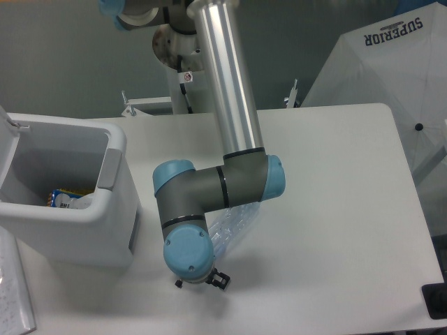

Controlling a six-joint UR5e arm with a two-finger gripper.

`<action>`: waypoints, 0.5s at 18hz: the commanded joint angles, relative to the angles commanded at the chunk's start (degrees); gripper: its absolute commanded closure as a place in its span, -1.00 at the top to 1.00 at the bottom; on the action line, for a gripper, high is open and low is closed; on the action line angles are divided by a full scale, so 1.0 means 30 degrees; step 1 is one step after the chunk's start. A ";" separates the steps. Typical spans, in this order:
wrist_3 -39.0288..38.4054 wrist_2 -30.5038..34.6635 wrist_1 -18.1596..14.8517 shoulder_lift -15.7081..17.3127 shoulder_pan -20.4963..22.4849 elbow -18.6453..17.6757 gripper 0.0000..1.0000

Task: Place the trash in the trash can
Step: 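Lower the gripper around the bottle's cap end and close it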

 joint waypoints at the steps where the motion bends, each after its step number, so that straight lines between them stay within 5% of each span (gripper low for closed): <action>1: 0.0000 0.0029 -0.0029 0.0000 -0.0029 0.0000 0.07; 6: 0.0000 0.0029 0.0029 0.0088 -0.0058 0.0029 -0.66; 9: -0.0030 0.0059 0.0059 0.0088 -0.0058 0.0059 -0.75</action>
